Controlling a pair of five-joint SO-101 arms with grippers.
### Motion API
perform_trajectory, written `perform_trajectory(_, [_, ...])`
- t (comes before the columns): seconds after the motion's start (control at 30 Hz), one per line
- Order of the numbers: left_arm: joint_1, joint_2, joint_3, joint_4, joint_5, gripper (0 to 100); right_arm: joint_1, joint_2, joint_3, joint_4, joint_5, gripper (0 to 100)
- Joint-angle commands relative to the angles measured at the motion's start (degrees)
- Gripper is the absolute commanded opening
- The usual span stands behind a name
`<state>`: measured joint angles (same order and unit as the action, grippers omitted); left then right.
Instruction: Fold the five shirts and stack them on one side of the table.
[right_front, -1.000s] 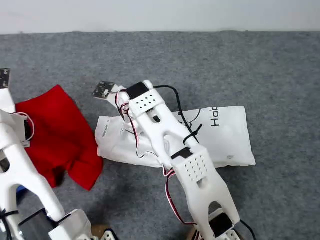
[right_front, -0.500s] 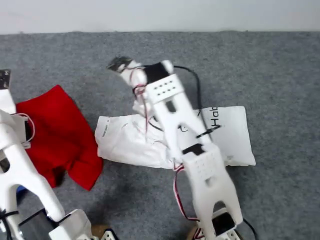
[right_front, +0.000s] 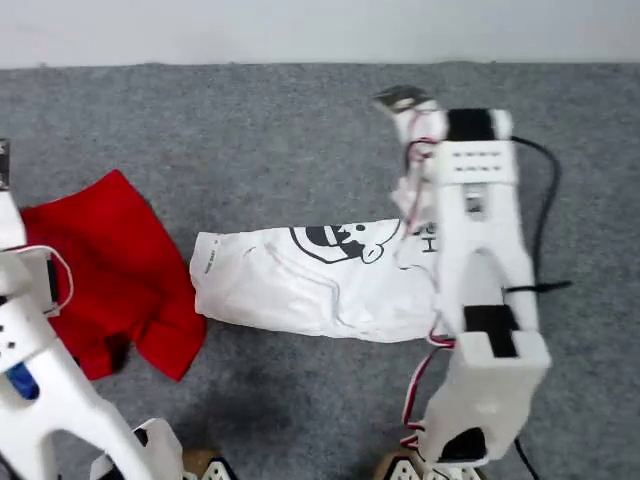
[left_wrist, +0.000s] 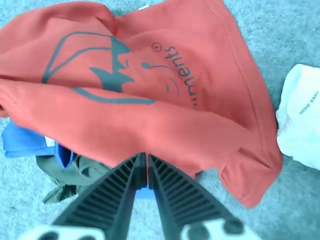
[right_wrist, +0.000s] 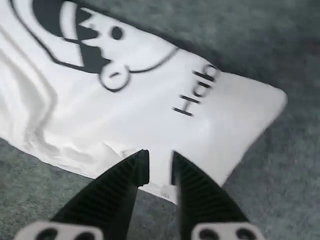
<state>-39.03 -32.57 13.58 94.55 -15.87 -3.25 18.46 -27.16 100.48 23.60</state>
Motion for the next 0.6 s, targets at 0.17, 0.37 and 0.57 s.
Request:
perform_trajectory(0.17, [0.44, -4.57, 3.47, 0.26, 0.00, 2, 4.70, -5.32, 5.36, 2.15, -3.43, 20.4])
perform_trajectory(0.37, [0.44, -7.12, 6.55, 0.26, 0.00, 2, 4.97, -5.67, 9.49, -1.89, -6.24, 20.5])
perform_trajectory(0.57, [0.26, -8.44, 8.04, 0.35, -0.09, 2, 5.23, -6.37, 14.68, -6.73, -9.49, 20.5])
